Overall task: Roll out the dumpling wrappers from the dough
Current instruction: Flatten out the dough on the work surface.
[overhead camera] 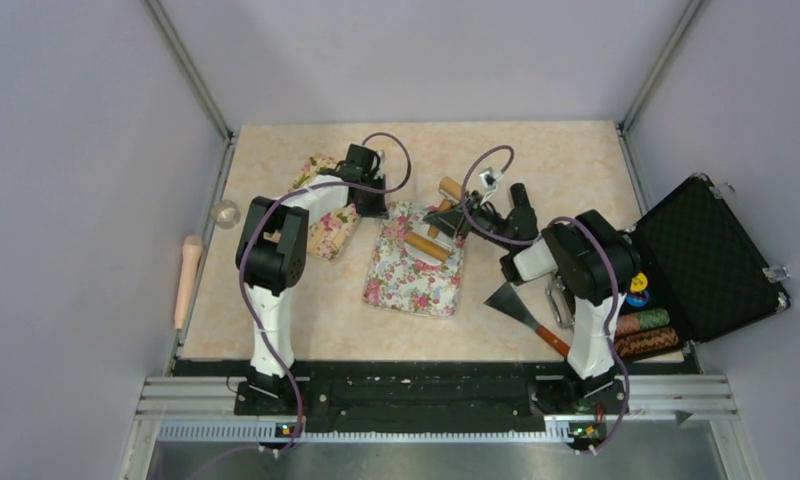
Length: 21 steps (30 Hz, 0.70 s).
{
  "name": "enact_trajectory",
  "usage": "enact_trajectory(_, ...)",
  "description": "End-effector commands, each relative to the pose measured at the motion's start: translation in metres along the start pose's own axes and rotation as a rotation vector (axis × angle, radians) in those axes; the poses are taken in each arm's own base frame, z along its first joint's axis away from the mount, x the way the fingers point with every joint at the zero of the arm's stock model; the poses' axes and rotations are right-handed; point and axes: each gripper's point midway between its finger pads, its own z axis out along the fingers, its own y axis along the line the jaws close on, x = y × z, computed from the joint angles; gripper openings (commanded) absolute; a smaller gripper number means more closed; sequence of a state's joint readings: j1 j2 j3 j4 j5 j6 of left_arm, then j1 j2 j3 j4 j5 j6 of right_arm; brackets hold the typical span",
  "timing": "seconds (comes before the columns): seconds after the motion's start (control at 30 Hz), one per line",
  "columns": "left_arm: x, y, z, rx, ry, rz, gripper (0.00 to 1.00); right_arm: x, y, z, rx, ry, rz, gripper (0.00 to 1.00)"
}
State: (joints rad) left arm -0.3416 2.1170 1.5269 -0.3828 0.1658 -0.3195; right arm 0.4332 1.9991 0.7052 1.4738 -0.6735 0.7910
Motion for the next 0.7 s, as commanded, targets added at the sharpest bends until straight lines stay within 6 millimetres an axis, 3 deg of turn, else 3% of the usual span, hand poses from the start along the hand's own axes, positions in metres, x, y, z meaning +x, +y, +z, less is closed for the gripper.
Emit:
enact_trajectory(0.0,0.033,0.029,0.014,-0.115,0.09,-0.006,0.0,-0.065,0.026,-0.002,-0.061,-0.165,-0.149,0.0)
enact_trajectory(0.1,0.032,0.027,0.013,-0.111,0.085,-0.003,0.0,-0.049,-0.012,-0.004,0.073,-0.152,-0.155,0.0)
enact_trajectory(0.3,0.032,0.021,0.011,-0.109,0.078,0.015,0.0,-0.009,-0.06,-0.004,0.242,-0.065,-0.189,0.0)
enact_trajectory(0.5,0.031,0.019,0.01,-0.108,0.076,0.017,0.0,0.017,-0.072,-0.003,0.298,0.012,-0.185,0.0)
enact_trajectory(0.67,0.03,0.017,0.009,-0.101,0.073,0.014,0.0,0.055,-0.07,-0.009,0.296,0.079,-0.116,0.0)
